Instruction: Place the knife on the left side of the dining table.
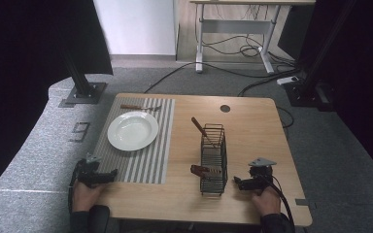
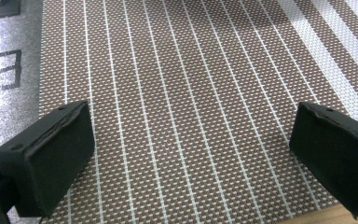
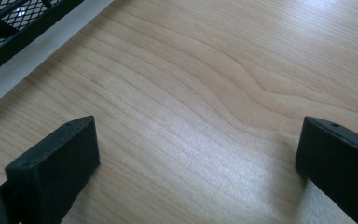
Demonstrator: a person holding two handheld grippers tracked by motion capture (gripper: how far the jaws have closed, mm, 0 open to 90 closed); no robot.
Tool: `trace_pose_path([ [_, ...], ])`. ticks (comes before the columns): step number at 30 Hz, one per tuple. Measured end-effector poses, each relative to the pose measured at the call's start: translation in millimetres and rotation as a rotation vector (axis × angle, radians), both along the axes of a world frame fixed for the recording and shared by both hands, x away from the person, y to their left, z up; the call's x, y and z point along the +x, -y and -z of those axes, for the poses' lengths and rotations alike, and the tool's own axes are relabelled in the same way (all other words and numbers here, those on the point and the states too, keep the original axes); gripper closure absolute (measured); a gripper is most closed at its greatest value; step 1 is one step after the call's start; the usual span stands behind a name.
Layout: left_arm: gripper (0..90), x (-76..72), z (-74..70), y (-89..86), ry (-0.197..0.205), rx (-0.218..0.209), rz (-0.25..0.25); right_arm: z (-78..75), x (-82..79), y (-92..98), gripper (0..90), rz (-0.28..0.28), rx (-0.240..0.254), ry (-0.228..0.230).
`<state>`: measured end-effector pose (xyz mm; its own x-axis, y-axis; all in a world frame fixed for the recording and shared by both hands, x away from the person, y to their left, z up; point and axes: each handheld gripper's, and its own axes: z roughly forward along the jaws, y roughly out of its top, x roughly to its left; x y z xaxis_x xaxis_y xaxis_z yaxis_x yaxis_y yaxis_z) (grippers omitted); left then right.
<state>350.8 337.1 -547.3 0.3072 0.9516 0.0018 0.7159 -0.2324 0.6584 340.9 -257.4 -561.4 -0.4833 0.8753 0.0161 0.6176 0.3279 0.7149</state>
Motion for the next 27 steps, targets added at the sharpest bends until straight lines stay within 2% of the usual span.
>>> trace_pose_path([
  [15, 0.2, -0.3, -0.1, 1.4, 0.002, -0.003, -0.016, -0.1, 2.1, -0.6, 0.0, -0.004, -0.001, -0.001],
  [21, 0.0, -0.5, -1.2, 1.9, -0.009, 0.002, -0.010, -0.1, 2.1, -0.6, 0.0, -0.004, -0.001, -0.001],
  [27, 0.9, -1.2, -3.6, 2.1, -0.007, -0.027, -0.018, 0.0, 2.1, -0.9, 0.0, -0.001, 0.000, 0.000],
])
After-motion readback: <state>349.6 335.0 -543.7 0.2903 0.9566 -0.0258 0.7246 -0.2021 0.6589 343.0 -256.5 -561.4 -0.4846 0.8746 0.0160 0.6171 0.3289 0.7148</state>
